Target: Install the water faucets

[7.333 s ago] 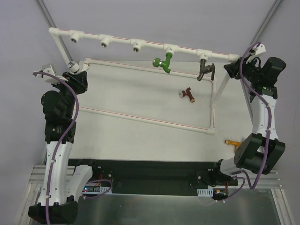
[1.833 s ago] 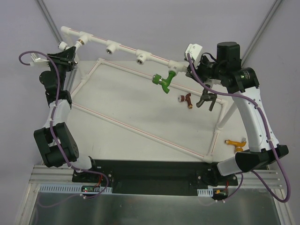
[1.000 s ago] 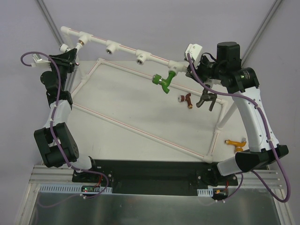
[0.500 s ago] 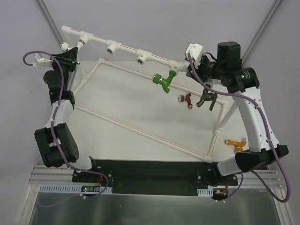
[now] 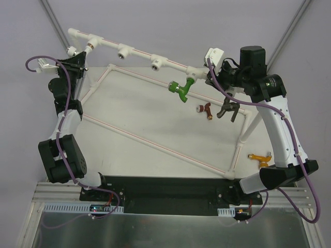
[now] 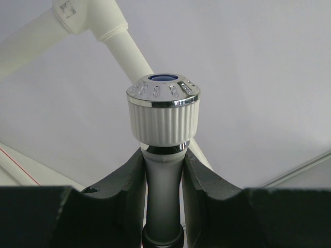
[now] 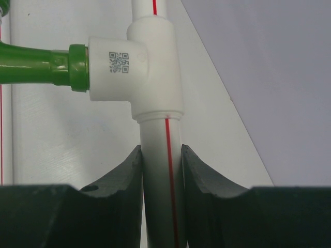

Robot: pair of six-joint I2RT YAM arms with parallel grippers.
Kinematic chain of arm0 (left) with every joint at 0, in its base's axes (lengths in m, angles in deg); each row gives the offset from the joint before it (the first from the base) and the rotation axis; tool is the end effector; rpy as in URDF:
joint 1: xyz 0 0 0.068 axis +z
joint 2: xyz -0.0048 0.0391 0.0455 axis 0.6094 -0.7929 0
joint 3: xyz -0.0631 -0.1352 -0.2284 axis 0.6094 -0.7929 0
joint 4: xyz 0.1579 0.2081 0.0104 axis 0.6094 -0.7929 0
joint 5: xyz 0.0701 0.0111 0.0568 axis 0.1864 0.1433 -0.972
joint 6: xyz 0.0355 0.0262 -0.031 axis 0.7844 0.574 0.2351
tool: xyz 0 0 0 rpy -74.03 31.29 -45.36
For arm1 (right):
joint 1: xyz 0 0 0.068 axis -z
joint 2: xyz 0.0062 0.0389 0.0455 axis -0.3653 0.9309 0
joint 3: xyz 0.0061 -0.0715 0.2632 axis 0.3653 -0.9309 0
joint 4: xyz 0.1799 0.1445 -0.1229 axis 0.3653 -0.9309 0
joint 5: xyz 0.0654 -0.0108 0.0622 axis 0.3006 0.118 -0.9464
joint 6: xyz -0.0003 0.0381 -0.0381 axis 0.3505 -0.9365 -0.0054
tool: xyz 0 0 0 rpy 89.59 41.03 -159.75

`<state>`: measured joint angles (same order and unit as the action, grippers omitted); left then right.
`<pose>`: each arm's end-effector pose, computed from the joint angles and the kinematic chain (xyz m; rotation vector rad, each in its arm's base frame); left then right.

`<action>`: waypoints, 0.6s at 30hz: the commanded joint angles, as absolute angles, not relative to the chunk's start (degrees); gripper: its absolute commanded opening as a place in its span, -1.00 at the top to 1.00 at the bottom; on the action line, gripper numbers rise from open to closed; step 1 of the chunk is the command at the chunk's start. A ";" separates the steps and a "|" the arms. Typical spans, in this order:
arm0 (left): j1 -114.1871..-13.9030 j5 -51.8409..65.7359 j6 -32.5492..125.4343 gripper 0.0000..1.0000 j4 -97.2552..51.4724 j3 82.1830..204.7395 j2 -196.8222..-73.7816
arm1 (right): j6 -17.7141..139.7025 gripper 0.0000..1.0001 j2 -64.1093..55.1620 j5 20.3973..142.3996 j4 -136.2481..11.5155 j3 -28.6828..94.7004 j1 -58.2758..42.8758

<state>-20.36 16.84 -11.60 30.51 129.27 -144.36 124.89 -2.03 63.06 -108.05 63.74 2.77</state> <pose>0.3231 0.0883 0.3730 -0.5409 1.0081 -0.9867 0.2697 0.1075 0.4841 -1.4042 1.3335 0.0036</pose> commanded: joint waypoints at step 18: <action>-23.22 29.70 11.61 1.00 35.04 130.44 -147.25 | 122.65 0.97 -3.29 62.76 -108.62 63.81 4.11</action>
<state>-21.10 22.08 4.20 33.33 128.59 -144.97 125.08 -2.03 63.13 -107.88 63.74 2.95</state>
